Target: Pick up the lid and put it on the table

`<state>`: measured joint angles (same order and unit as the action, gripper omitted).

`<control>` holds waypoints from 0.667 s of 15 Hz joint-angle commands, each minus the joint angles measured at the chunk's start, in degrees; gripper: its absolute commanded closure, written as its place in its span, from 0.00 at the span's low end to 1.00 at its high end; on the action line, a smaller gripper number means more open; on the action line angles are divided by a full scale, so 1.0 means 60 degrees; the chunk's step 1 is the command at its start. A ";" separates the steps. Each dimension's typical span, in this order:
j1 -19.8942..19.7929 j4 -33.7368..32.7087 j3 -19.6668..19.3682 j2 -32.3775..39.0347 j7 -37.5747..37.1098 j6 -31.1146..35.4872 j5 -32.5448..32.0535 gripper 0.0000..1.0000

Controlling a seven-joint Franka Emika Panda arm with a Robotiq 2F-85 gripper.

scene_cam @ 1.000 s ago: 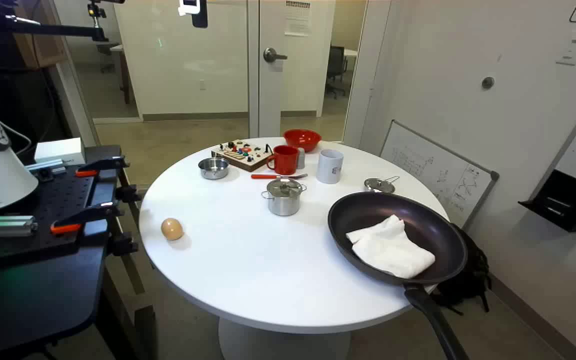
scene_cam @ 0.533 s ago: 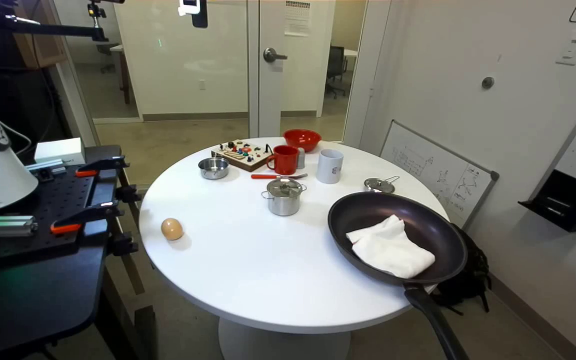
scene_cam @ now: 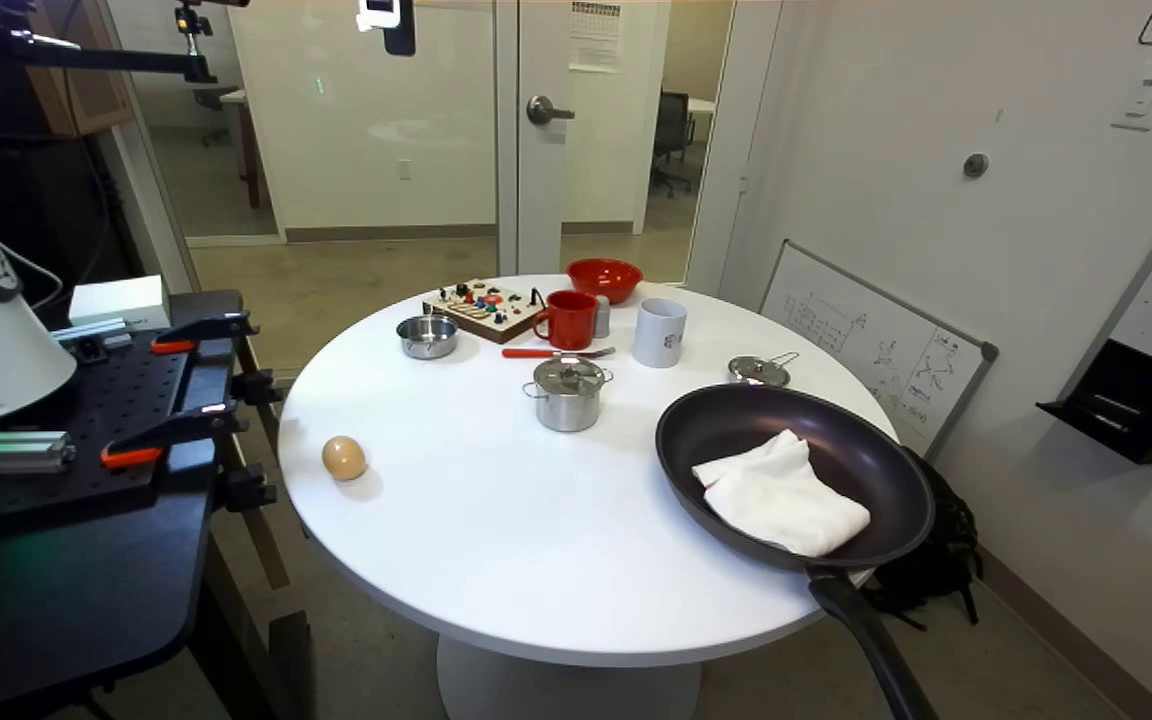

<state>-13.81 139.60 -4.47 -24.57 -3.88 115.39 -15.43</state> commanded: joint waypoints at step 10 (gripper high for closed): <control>0.1407 -0.0155 -0.0705 0.0475 0.3946 0.1689 0.0448 0.00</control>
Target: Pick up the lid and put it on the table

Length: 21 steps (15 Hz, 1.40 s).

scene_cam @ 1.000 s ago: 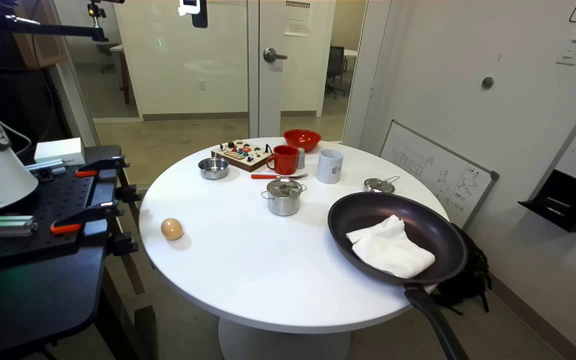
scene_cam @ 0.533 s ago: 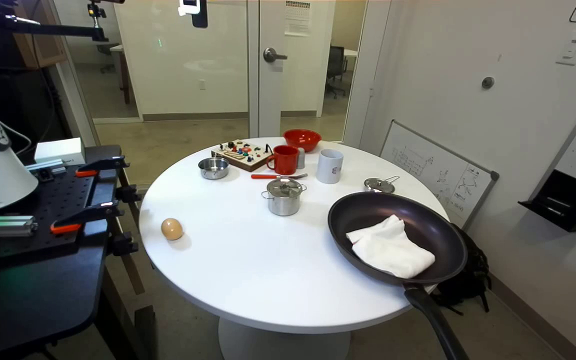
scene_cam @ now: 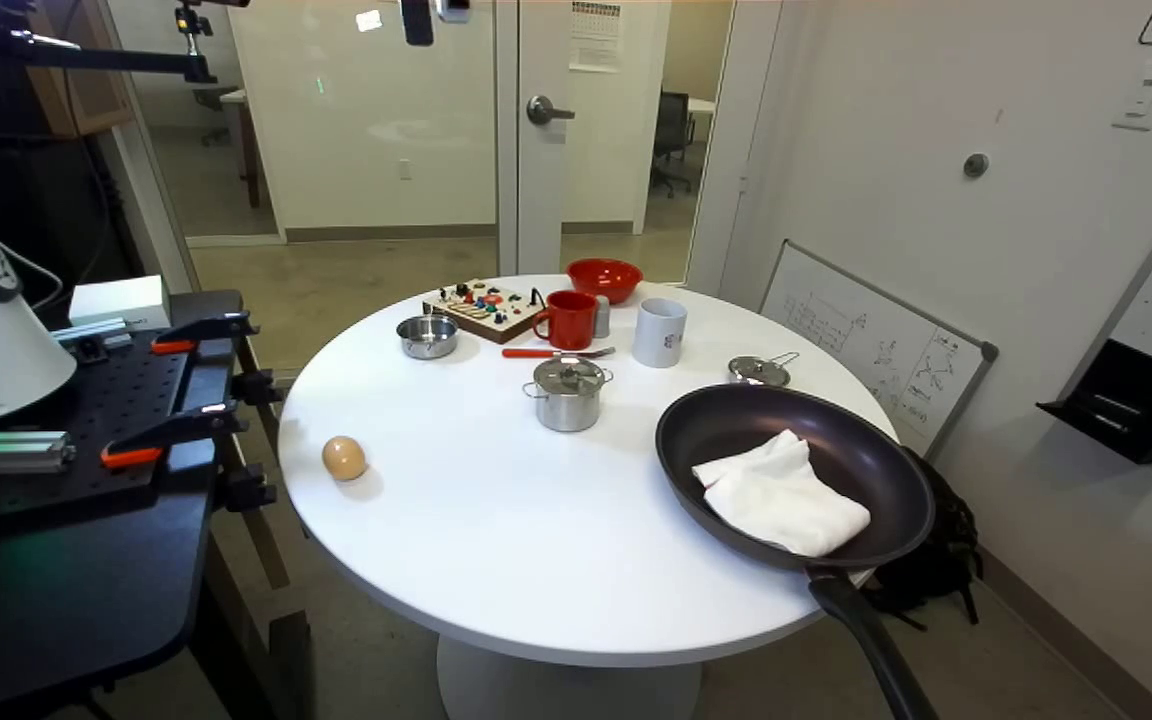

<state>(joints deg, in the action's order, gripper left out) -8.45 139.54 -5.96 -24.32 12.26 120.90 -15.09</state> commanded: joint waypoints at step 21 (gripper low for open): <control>0.1327 -0.2699 0.0468 0.6920 0.5948 0.2168 0.4525 0.00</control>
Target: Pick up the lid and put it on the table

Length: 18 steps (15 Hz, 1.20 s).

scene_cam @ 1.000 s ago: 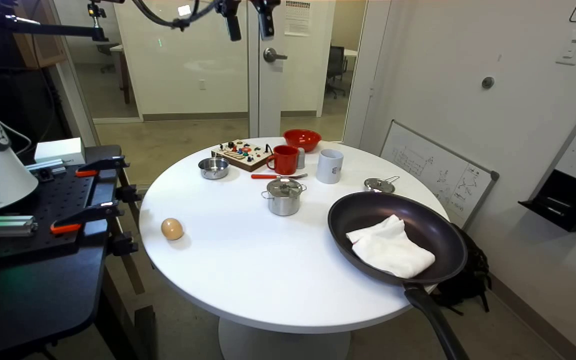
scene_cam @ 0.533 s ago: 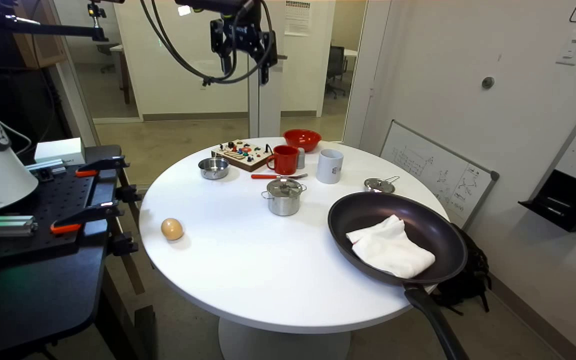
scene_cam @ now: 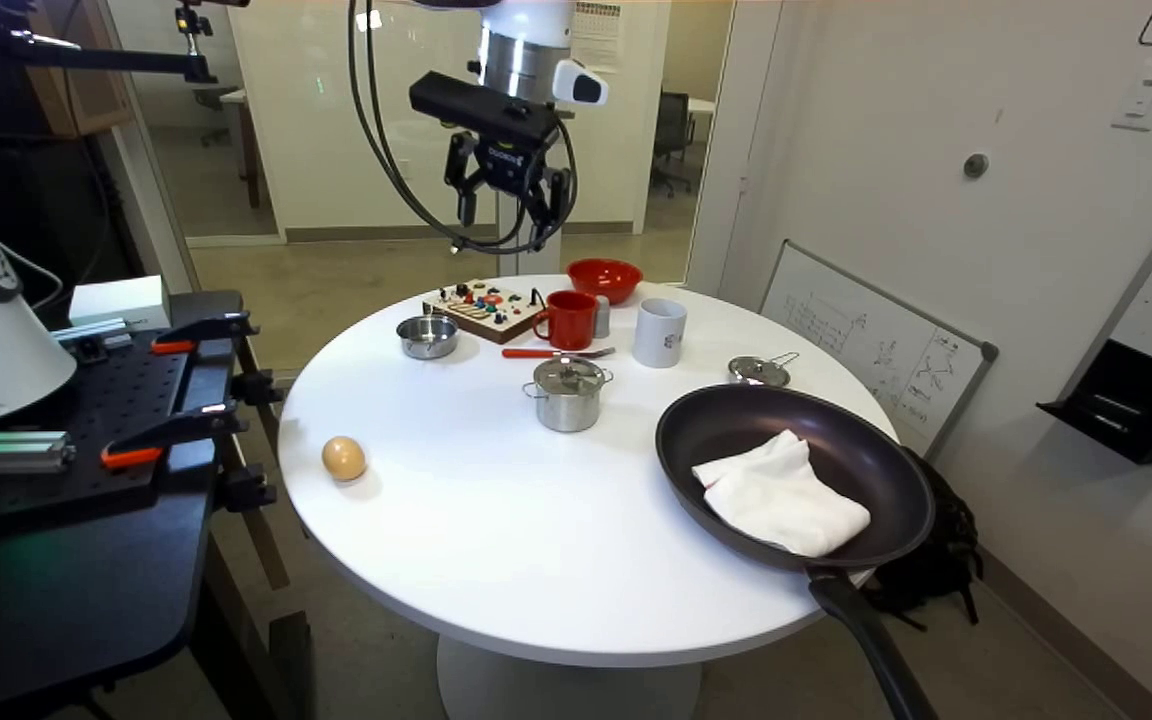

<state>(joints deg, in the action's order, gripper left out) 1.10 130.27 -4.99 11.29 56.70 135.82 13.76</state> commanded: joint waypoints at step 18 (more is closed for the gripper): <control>-0.0302 -0.3094 0.0331 0.3844 -0.7456 0.1186 -0.3825 0.00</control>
<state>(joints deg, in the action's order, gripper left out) 0.39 114.95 -4.09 31.55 11.81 144.27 -8.31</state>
